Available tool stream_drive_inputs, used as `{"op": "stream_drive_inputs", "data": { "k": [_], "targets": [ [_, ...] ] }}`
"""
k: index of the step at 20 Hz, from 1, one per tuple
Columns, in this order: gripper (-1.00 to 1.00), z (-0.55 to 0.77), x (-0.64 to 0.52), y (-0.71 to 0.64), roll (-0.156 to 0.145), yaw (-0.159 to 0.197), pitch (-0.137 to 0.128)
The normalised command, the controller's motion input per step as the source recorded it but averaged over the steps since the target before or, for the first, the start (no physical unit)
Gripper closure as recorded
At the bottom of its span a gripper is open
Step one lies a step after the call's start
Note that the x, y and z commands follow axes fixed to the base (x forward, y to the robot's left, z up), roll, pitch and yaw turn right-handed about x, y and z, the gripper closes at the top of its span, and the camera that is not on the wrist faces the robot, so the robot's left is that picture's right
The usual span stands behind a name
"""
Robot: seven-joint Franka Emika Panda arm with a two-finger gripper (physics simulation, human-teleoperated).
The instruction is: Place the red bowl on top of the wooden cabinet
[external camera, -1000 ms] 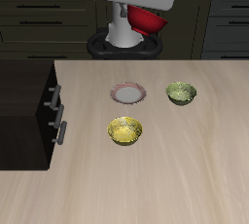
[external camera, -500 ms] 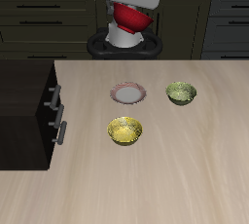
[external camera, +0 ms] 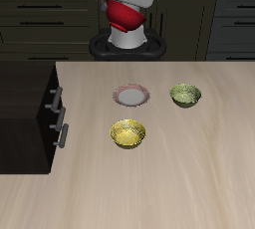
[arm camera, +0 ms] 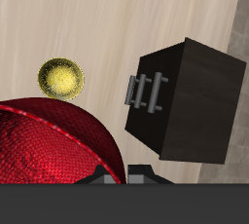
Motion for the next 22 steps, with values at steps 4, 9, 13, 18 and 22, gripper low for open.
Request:
{"op": "stream_drive_inputs", "data": {
  "k": [4, 9, 13, 18, 22],
  "targets": [
    [1.00, 0.03, 0.01, 0.01, 0.110, -0.080, 0.039],
    [1.00, 0.04, 0.05, 0.24, 0.218, -0.078, 0.025],
    [1.00, -0.01, 0.05, 0.21, 0.183, -0.035, 0.040],
    [1.00, -0.03, 0.01, 0.07, 0.032, 0.017, 0.015],
    [1.00, -0.05, 0.06, 0.03, 0.071, 0.034, 0.056]
  ]
}}
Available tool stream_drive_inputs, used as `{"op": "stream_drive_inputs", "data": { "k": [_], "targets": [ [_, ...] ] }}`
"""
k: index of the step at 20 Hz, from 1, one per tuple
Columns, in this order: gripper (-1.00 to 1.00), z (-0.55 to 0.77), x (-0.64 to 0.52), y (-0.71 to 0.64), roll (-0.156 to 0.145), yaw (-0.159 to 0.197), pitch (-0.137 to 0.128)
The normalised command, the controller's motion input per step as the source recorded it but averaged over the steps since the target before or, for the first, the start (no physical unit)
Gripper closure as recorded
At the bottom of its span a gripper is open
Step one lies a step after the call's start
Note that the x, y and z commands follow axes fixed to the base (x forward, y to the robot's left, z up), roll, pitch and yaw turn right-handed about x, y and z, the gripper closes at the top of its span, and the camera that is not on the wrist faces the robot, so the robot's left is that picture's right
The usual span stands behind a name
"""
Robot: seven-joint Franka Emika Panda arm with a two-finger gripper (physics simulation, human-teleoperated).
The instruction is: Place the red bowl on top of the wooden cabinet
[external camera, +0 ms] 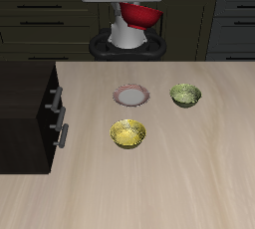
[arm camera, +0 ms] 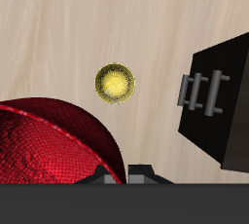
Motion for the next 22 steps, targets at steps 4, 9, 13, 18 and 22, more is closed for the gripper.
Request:
{"op": "stream_drive_inputs", "data": {
  "k": [4, 9, 13, 18, 22],
  "targets": [
    [1.00, -0.01, -0.04, -0.12, -0.041, 0.045, -0.029],
    [1.00, -0.11, -0.07, -0.20, -0.028, 0.002, 0.021],
    [1.00, -0.03, -0.13, -0.18, -0.036, 0.014, -0.010],
    [1.00, -0.06, -0.14, -0.28, -0.054, -0.014, 0.005],
    [1.00, -0.04, -0.07, -0.07, -0.026, -0.011, 0.008]
  ]
}}
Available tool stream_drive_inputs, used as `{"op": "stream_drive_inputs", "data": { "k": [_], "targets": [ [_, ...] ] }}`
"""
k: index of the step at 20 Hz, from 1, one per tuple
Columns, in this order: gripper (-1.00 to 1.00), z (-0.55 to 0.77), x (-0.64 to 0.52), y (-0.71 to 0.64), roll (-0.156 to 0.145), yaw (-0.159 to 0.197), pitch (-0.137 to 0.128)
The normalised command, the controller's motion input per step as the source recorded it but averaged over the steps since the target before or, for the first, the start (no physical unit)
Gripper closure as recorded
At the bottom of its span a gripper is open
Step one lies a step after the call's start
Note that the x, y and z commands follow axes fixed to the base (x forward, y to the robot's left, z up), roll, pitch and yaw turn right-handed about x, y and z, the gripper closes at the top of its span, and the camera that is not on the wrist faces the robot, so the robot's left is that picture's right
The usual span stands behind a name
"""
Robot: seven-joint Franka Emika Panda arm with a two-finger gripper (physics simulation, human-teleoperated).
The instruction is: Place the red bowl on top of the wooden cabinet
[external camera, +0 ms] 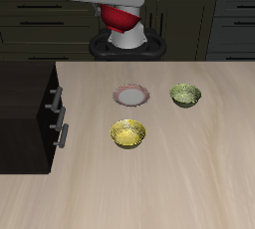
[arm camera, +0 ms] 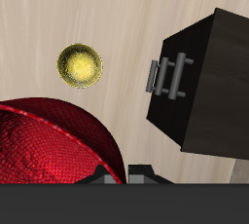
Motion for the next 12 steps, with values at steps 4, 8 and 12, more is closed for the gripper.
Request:
{"op": "stream_drive_inputs", "data": {
  "k": [4, 8, 12],
  "targets": [
    [1.00, 0.00, -0.08, -0.27, -0.023, 0.002, -0.002],
    [1.00, 0.02, -0.03, -0.08, -0.001, 0.004, -0.003],
    [1.00, 0.01, 0.02, 0.02, 0.022, 0.030, 0.003]
  ]
}}
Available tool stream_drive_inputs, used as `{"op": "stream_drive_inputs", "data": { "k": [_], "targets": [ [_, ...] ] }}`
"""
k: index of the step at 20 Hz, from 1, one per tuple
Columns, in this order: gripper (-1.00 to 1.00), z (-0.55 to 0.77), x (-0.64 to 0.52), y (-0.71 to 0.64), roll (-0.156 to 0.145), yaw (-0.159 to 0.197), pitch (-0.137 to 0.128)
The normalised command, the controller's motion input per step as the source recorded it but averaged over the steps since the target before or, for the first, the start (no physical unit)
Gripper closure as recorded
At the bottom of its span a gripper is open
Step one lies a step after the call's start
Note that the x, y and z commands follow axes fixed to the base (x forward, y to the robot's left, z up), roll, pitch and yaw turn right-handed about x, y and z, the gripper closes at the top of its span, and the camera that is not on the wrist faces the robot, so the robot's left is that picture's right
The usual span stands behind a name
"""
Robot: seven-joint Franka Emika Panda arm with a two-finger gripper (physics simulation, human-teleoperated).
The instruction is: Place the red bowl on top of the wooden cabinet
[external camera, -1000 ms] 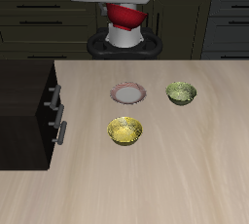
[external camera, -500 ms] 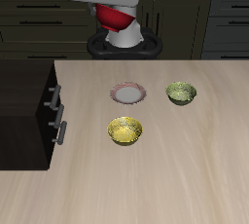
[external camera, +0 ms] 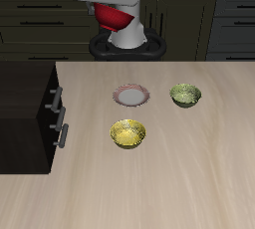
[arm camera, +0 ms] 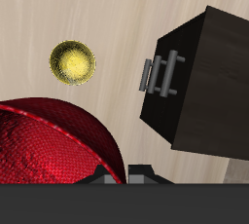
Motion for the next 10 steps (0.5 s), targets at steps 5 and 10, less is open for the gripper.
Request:
{"op": "stream_drive_inputs", "data": {
  "k": [5, 10],
  "targets": [
    [1.00, 0.02, 0.04, 0.00, 0.141, -0.029, 0.029],
    [1.00, -0.06, 0.00, 0.07, 0.108, -0.002, 0.014]
  ]
}}
